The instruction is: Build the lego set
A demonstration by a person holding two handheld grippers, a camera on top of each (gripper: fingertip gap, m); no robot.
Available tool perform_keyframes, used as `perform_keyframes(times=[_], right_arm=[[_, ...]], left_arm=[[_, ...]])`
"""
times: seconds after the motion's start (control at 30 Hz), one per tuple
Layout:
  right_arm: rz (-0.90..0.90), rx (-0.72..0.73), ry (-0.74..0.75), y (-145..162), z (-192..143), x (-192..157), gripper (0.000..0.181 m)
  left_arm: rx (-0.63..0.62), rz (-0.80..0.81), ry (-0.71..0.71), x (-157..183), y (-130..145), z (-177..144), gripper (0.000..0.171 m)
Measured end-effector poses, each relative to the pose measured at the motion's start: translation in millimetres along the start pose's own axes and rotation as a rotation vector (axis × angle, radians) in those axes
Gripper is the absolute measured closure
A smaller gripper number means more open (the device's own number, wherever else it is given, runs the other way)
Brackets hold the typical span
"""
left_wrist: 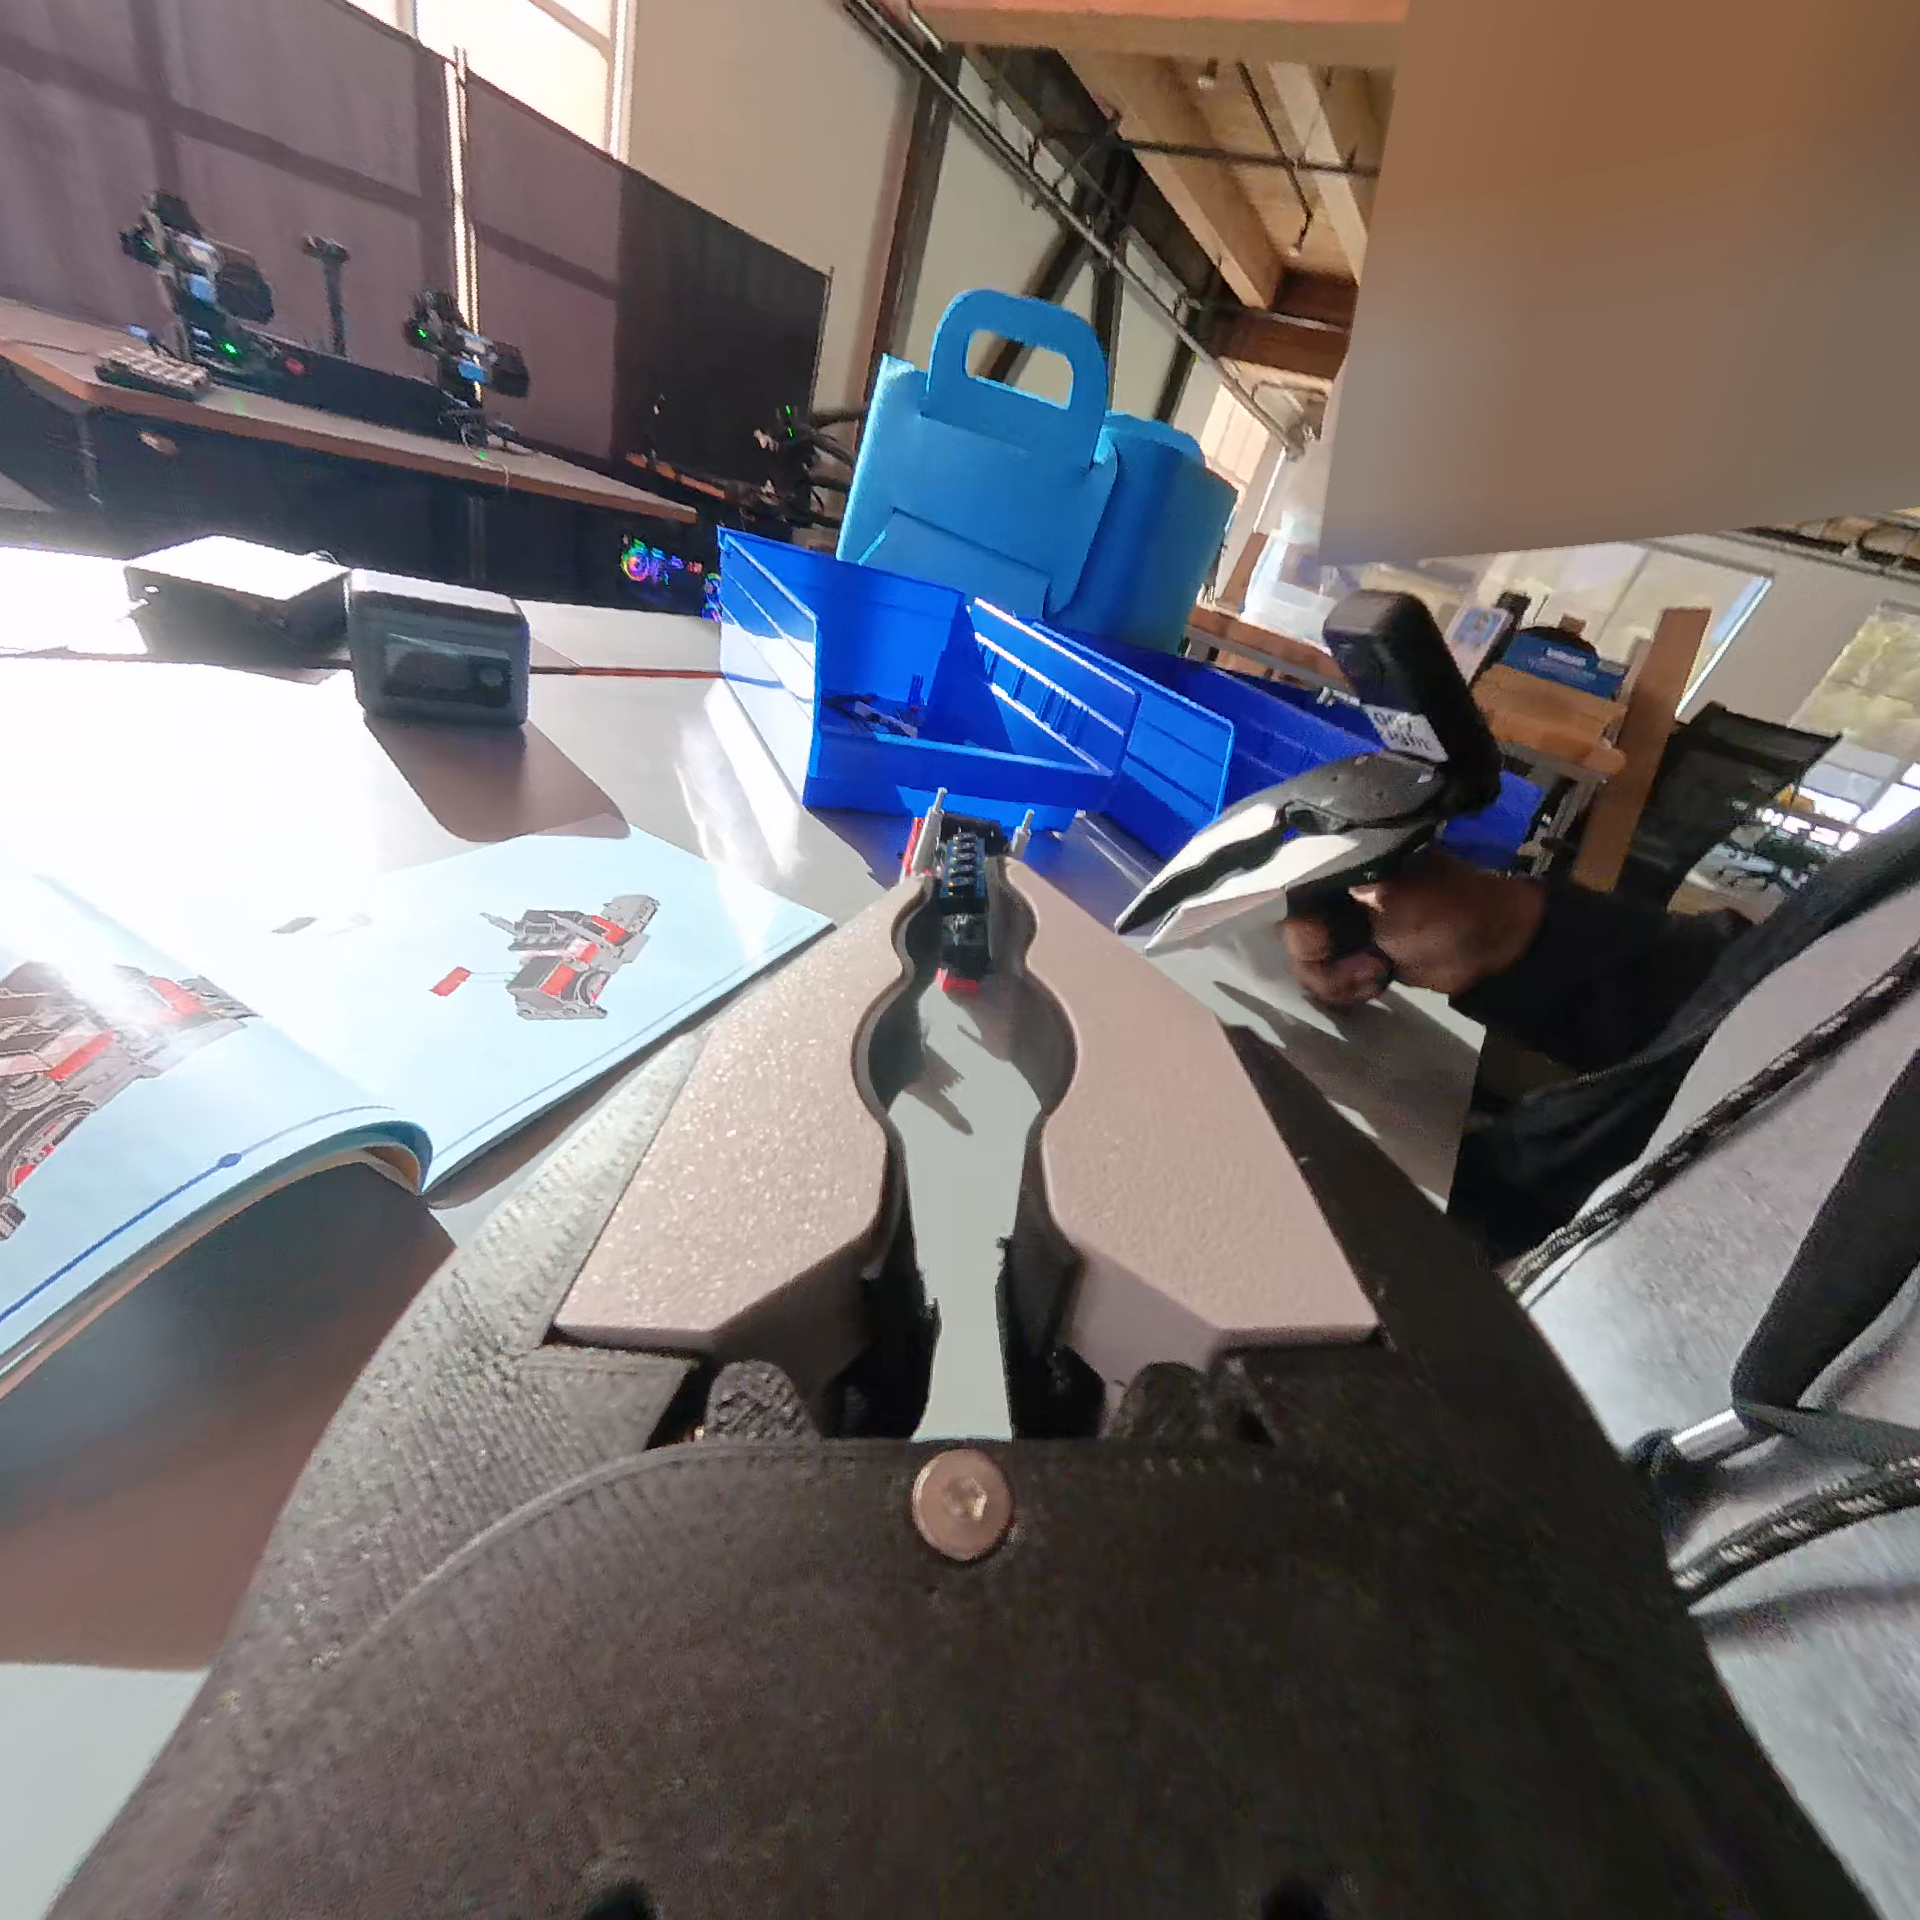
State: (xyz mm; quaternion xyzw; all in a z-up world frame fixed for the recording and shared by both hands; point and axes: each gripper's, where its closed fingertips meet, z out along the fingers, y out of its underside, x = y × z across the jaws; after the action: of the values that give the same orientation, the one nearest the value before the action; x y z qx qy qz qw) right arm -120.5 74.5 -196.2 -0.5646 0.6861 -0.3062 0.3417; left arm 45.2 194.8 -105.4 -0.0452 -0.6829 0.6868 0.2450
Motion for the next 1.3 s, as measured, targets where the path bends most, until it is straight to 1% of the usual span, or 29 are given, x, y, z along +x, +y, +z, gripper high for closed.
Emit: perform_keyframes(times=[0.07,0.33,1.3], right_arm=[[0.0,0.028,-0.003,-5.7,-0.3,1.5,0.156],[-0.028,-0.022,-0.019,-1.3,9.0,0.2,0.155],[-0.029,-0.031,-0.032,3.5,6.0,5.8,0.155]], left_arm=[[0.013,-0.004,-0.008,-1.1,-1.5,0.0,0.163],[0.029,-0.045,-0.005,-2.5,-3.0,-3.0,0.163],[0.025,-0.055,-0.004,-2.6,-2.2,-3.3,0.163]])
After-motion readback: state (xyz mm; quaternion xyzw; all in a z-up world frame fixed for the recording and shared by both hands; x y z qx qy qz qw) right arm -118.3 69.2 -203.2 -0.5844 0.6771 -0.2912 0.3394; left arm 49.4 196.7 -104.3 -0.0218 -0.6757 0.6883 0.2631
